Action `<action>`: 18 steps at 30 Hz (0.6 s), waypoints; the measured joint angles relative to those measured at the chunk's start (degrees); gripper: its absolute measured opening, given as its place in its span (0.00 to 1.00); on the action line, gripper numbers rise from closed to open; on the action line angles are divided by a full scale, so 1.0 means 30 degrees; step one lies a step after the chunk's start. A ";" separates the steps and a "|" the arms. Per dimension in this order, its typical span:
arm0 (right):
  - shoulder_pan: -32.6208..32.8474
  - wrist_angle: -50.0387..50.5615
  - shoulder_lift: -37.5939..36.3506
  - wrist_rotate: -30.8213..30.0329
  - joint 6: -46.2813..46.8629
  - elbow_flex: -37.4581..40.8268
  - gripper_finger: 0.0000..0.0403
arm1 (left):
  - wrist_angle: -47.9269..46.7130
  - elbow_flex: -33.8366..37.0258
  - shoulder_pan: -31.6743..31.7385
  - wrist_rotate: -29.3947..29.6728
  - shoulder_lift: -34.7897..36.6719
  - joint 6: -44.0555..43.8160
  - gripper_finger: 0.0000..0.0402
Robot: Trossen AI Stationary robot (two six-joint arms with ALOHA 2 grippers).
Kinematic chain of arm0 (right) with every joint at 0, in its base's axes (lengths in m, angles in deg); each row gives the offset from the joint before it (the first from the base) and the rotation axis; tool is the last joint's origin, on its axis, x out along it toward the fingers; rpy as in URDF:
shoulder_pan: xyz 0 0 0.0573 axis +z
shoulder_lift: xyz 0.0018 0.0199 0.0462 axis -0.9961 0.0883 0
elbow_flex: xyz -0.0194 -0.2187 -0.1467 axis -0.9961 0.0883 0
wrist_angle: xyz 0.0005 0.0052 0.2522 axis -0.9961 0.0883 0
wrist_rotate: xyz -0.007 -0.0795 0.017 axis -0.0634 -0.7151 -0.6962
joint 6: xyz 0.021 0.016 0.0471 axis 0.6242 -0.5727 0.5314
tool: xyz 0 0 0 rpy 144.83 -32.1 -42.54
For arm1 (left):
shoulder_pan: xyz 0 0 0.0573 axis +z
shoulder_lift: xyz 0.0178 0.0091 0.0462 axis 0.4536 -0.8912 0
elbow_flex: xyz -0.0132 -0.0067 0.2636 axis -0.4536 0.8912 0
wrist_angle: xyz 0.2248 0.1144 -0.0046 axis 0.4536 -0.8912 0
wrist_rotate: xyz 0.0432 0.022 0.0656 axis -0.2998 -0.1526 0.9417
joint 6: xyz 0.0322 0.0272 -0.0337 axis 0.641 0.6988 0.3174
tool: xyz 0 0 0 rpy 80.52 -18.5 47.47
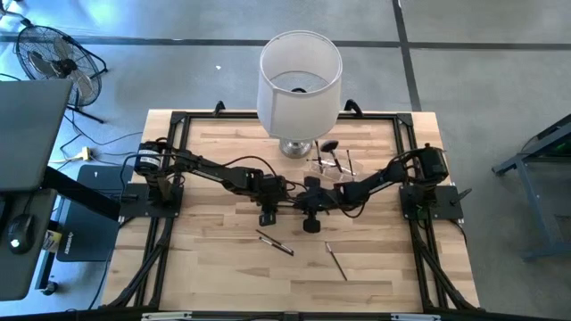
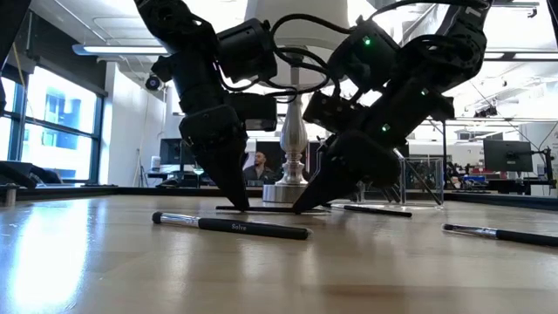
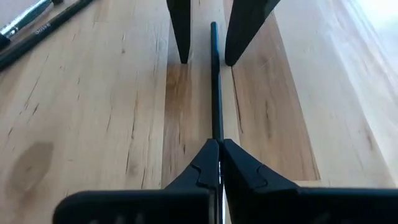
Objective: Put items in baskets/containers
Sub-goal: Put the liner brush into the transparent organizer
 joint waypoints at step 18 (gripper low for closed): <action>0.0000 -0.1286 -0.0095 0.0429 -0.0114 -0.0032 0.00 | 0.0114 0.0015 -0.0015 0.0482 -0.0007 0.0403 0.36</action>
